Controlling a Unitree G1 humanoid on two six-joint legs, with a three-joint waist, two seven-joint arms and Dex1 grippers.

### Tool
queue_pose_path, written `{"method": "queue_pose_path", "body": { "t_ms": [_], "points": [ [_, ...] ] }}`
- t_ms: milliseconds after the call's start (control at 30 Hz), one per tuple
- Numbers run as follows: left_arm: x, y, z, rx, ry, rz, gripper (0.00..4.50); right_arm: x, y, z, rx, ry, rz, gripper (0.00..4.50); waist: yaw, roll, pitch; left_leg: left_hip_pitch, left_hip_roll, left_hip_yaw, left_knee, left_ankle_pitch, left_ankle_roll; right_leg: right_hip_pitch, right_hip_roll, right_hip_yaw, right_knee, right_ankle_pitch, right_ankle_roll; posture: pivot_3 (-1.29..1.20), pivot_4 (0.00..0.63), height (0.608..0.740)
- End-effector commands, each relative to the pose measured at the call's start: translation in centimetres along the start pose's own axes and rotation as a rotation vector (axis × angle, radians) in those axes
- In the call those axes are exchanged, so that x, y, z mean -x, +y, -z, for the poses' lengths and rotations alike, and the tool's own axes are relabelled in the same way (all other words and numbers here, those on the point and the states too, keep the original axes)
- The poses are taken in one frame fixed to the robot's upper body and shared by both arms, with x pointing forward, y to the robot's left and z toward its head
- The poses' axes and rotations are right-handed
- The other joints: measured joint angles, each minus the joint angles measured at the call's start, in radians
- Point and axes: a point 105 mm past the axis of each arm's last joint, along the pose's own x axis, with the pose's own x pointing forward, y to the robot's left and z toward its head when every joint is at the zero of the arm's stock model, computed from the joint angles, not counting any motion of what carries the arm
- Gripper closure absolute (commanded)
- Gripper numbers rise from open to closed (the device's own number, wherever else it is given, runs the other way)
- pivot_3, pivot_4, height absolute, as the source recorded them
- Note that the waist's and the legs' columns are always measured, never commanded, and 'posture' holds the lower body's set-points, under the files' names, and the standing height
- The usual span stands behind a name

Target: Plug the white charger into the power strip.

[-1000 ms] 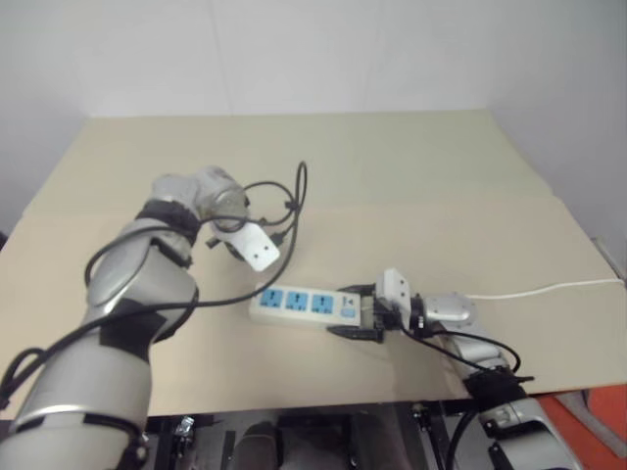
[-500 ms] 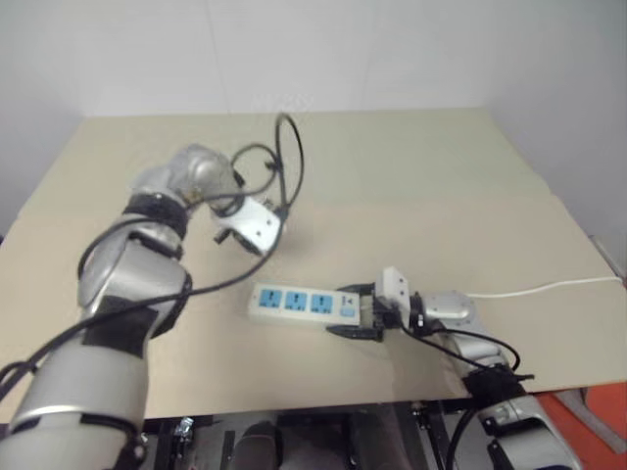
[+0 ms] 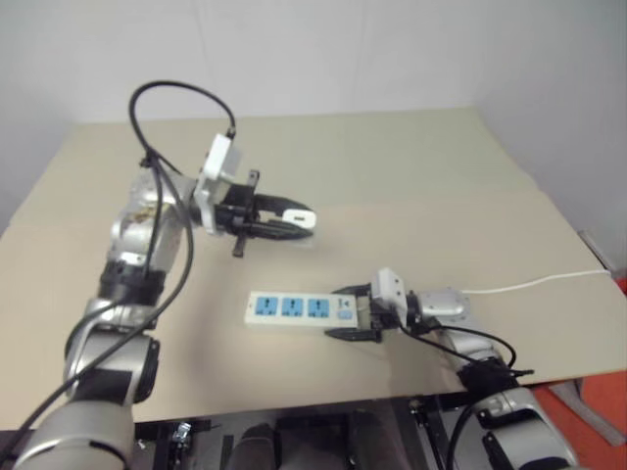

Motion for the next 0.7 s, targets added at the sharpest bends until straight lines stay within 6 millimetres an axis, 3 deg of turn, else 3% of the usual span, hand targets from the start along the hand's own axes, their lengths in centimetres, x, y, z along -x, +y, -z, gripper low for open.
{"method": "queue_pose_path", "body": {
  "t_ms": [33,167,400,700],
  "points": [
    [0.2,-0.8,-2.5,-0.046,-0.059,-0.037,3.48,-0.5,0.4,0.9,-0.021,0.022,-0.058,1.06,-0.001,0.000,0.000,0.001,0.000,0.000,0.001,0.000,0.000,0.001,0.000,0.000,-0.001,0.000,0.000,0.00,0.150,0.740],
    [0.2,-1.6,-2.6,-0.022,-0.064,-0.070,3.48,-0.4,-0.1,1.6,-0.024,0.040,-0.059,1.06,-0.001,0.000,0.000,0.007,0.000,0.001,0.001,0.000,0.000,0.004,0.001,0.002,0.001,0.000,-0.001,0.00,0.150,0.740],
    [-0.3,-2.5,-0.1,0.046,-0.054,-0.112,3.48,-0.7,0.1,1.7,-0.030,0.033,-0.088,1.06,0.001,0.000,0.000,0.021,0.000,0.000,-0.001,0.000,-0.001,0.019,0.001,0.002,-0.002,0.001,-0.002,0.00,0.150,0.740],
    [-0.9,-3.1,2.3,0.166,-0.105,-0.126,3.48,-0.7,0.3,1.7,-0.032,0.031,-0.086,1.06,0.001,0.000,0.000,0.021,0.001,0.000,-0.002,0.000,-0.001,0.019,0.001,0.002,-0.004,0.001,-0.002,0.00,0.150,0.740]
  ]
}}
